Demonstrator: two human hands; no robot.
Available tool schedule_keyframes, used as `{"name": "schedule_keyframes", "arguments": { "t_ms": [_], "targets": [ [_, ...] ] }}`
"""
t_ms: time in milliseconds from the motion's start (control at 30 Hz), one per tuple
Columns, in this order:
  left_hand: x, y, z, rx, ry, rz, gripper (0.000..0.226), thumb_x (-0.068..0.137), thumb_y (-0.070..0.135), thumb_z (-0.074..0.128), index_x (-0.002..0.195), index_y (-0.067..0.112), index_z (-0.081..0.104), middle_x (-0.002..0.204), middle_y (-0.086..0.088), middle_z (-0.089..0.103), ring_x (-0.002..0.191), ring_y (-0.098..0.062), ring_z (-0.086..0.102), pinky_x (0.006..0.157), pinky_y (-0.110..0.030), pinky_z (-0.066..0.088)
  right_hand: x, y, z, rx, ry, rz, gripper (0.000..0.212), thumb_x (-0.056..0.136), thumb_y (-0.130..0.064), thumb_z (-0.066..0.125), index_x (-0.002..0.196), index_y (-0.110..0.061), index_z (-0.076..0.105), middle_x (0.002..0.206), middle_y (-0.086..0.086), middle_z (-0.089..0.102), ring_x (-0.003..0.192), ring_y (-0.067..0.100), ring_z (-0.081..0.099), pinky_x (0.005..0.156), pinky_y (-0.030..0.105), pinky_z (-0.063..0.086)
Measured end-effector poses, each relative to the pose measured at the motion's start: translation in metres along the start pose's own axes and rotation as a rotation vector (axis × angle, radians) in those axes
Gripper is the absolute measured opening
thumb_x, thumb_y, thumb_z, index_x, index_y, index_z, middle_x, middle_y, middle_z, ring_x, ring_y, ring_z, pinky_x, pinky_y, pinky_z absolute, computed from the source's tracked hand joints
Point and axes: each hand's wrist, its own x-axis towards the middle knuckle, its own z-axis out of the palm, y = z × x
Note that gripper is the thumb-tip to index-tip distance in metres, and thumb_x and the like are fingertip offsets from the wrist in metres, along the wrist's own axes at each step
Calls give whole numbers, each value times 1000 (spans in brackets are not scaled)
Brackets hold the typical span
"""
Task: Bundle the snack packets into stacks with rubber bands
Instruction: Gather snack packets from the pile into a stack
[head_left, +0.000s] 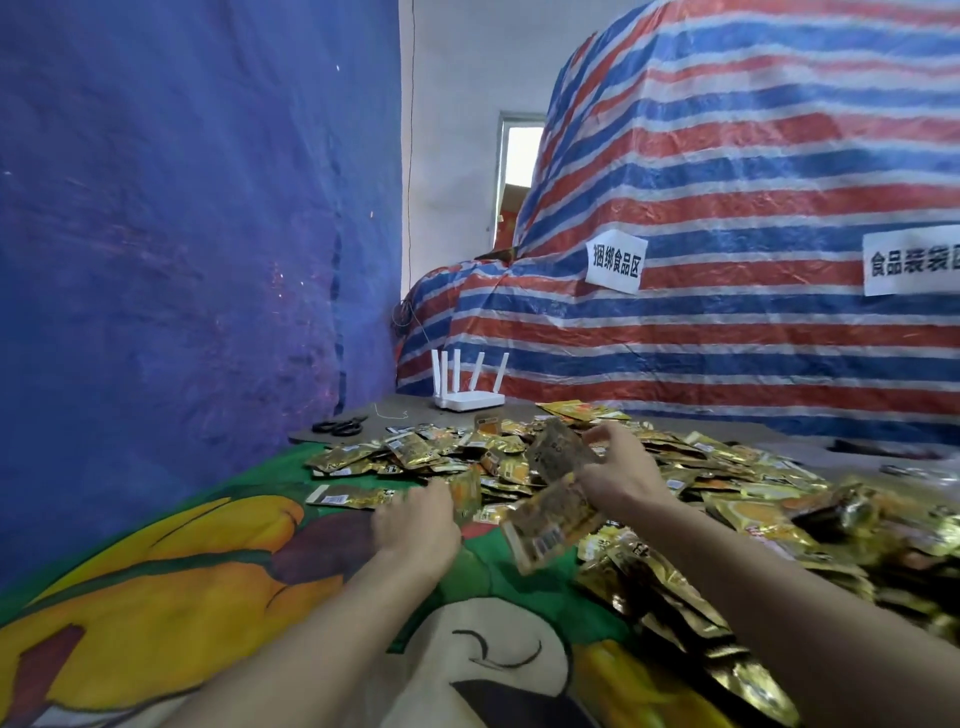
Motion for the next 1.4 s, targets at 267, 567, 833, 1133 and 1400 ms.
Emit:
{"name": "schedule_keyframes", "arguments": {
  "t_ms": [267, 567, 833, 1133, 1400],
  "targets": [
    [-25, 43, 17, -1403, -142, -693, 43, 98, 8, 51, 137, -8, 44, 120, -21, 60, 104, -36, 60, 90, -45, 52, -48, 16, 8, 375, 99, 110, 38, 94, 3, 53, 129, -12, 53, 98, 2, 63, 86, 19, 65, 56, 27, 52],
    [-38, 49, 25, -1269, 142, -538, 32, 107, 30, 40, 120, 4, 54, 105, -17, 62, 84, -28, 60, 62, -33, 43, -93, 37, 11, 271, -342, -85, 35, 77, -21, 67, 104, -38, 52, 102, -10, 63, 89, 8, 68, 69, 21, 59],
    [-38, 48, 20, -1423, 163, -431, 39, 103, 31, 50, 138, 12, 49, 130, -6, 59, 113, -30, 59, 96, -48, 51, -96, 38, 8, 261, -230, -124, 32, 86, -21, 77, 105, -32, 55, 106, -6, 68, 90, 7, 70, 79, 30, 60],
    [-51, 47, 22, -1044, 112, -401, 25, 108, 28, 29, 127, 12, 34, 103, -8, 54, 76, -19, 49, 58, -35, 36, -101, 39, 9, 328, -42, -93, 6, 103, -23, 54, 105, -27, 50, 106, -4, 65, 94, 7, 68, 76, 35, 62],
    [-58, 52, 14, -1199, 209, -205, 7, 107, 24, 38, 114, 23, 37, 93, -2, 55, 78, -18, 55, 64, -36, 45, -103, 34, 6, 712, -98, 78, 13, 102, -12, 52, 108, -21, 60, 95, 5, 76, 77, 17, 75, 55, 34, 60]
  ]
}}
